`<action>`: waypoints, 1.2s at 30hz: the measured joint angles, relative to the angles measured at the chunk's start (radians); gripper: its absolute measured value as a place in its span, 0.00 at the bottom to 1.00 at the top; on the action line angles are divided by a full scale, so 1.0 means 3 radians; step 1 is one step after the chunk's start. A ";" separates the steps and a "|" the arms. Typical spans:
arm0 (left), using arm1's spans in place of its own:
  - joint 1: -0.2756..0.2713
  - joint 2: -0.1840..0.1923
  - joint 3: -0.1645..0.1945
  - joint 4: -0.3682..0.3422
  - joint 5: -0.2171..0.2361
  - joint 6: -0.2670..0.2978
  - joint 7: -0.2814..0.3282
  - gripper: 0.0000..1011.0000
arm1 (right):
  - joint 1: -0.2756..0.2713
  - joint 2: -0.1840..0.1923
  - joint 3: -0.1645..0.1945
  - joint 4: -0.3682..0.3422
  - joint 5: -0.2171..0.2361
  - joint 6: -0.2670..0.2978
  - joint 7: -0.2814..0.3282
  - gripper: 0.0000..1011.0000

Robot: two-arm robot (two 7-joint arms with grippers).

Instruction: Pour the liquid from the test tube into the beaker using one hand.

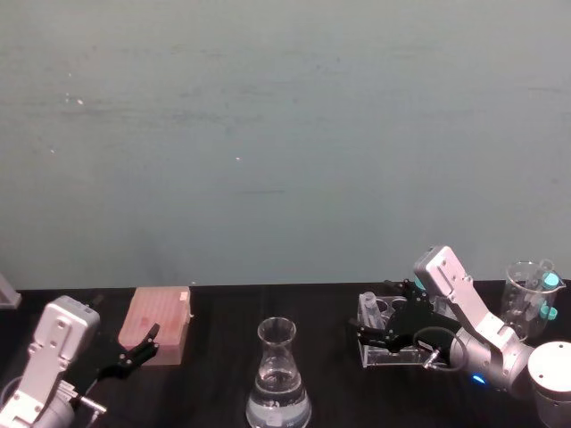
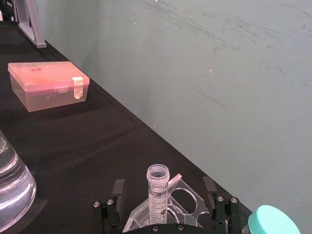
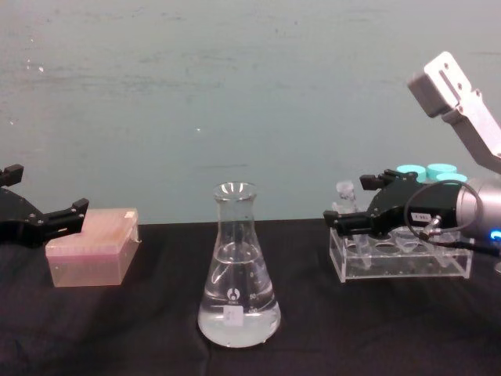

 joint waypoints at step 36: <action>0.0000 0.0000 0.0000 0.0000 0.0000 0.0000 0.0000 0.99 | -0.0003 0.0003 0.0000 -0.0005 0.0014 0.0004 -0.0005 0.47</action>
